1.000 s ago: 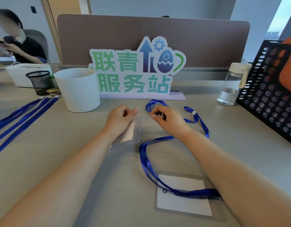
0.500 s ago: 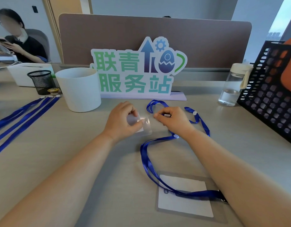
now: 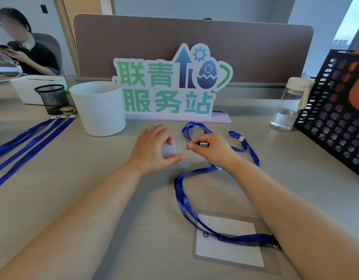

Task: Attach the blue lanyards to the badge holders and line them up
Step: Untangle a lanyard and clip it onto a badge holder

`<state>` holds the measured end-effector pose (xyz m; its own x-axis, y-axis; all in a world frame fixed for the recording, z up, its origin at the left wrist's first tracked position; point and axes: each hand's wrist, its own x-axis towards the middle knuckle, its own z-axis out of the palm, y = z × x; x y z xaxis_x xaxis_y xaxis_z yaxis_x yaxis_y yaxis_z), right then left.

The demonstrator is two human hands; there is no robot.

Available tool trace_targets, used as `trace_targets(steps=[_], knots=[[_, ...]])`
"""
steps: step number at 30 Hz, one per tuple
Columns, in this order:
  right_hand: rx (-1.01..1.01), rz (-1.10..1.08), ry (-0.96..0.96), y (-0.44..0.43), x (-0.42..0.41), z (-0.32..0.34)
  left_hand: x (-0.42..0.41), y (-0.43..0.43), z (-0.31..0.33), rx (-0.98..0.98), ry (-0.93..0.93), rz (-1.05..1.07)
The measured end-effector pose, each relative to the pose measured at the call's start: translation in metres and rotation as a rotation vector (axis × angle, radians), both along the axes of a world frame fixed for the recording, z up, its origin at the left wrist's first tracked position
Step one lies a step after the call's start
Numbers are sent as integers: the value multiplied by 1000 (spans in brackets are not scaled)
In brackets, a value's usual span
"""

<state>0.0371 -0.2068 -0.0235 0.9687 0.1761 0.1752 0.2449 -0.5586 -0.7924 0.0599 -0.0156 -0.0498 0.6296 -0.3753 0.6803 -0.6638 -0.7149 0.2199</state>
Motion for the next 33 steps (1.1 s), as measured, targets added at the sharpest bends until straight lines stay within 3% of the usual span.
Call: trace_targets(steps=[12,22,27,33], knots=[[-22,123,66,0,-5,2,-2,0,2,13,-16,2],[6,167,35,-3,-8,3,-11,-7,12,-56,173,150],[-82,112,-51,-2,-4,0,-10,-5,14,13,157,128],[-30,91,-71,-1,-1,-2,-10,-9,25,74,205,140]])
